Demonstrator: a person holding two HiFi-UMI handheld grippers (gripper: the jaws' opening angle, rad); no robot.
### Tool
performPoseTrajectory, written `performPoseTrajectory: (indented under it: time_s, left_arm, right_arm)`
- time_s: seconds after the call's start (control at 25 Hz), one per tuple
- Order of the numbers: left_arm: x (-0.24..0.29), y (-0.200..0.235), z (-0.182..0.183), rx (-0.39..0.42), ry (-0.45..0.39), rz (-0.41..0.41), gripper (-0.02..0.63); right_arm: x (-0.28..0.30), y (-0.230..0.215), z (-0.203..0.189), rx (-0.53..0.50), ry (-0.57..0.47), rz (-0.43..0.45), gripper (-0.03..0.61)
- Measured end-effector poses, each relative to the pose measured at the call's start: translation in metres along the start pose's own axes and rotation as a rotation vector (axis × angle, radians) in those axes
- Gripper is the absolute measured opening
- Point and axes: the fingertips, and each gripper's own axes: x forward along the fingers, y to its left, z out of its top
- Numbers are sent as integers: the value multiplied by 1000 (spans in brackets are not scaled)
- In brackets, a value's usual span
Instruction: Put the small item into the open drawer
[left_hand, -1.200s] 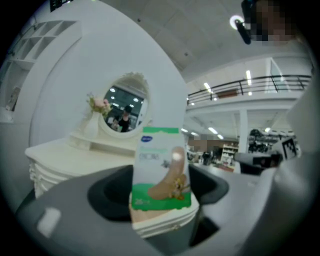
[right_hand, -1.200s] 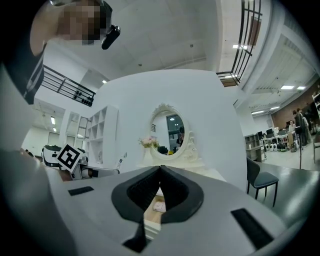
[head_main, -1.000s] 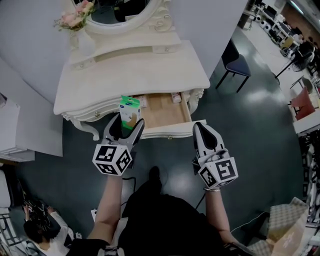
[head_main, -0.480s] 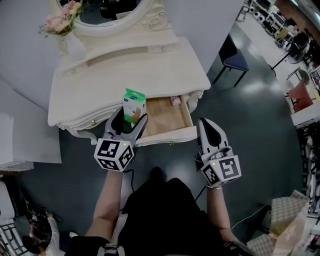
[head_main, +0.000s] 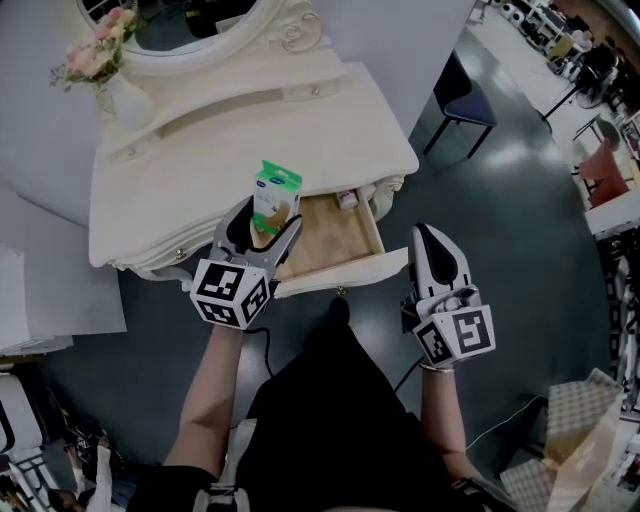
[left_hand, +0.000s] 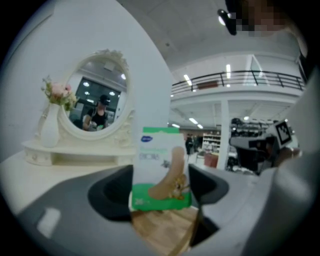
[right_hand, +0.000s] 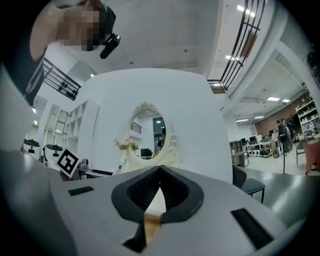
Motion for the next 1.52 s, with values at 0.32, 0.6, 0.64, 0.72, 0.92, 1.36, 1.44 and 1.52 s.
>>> performPoseTrajectory:
  time_s: [0.32,0.6,0.64,0.72,0.92,1.36,1.44,1.52]
  left_arm:
    - [44,0,-12,52,69,-56,347]
    - [79,-13,-43,84,179,-139,347]
    - [84,-16,-49,92,198,-152,347]
    - [92,-22,-62,109,238,-186,347]
    - [108,-42,-96,177,349,-315,347]
    - [120,-65,-180,336,619,-509,347]
    - [122,-66,-194,355,665,-525,347]
    - [123,-66,-208,377,711,-535,347]
  right_arm:
    - [28,-32,4,3,-5,-9,-3]
    - [46,-56,-6,19,26,-19,-3]
    - [47,-59,-8,21,30,-20,-3]
    - [50,-65,-12,24,37,-24,-3]
    - [56,-78,-19,36,50,-36,-3]
    - [60,-95,-34,57,81,-55,-3]
    - [60,-97,-36,60,85,-57,-3]
    - [60,-98,-38,63,88,-56,-3]
